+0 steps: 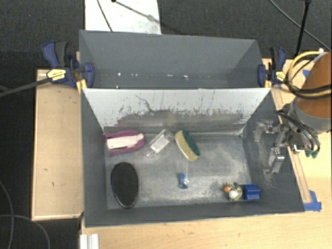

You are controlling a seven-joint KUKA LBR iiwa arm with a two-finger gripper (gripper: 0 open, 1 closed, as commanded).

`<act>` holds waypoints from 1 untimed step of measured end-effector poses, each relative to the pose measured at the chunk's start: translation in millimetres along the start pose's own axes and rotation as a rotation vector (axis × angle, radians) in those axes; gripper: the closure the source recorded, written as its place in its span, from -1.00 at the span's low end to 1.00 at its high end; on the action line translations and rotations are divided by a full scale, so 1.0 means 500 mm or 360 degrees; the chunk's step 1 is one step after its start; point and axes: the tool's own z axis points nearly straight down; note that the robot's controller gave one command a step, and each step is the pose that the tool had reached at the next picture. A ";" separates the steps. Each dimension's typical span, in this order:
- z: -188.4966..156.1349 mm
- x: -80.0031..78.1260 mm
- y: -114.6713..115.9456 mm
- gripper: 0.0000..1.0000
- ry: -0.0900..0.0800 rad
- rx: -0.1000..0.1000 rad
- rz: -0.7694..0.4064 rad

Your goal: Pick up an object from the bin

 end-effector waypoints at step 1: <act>0.217 -0.061 0.048 -1.00 -0.0002 -0.0001 -0.0372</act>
Offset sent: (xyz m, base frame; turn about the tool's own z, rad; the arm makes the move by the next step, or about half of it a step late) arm 0.0304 0.0228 -0.1058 -0.2341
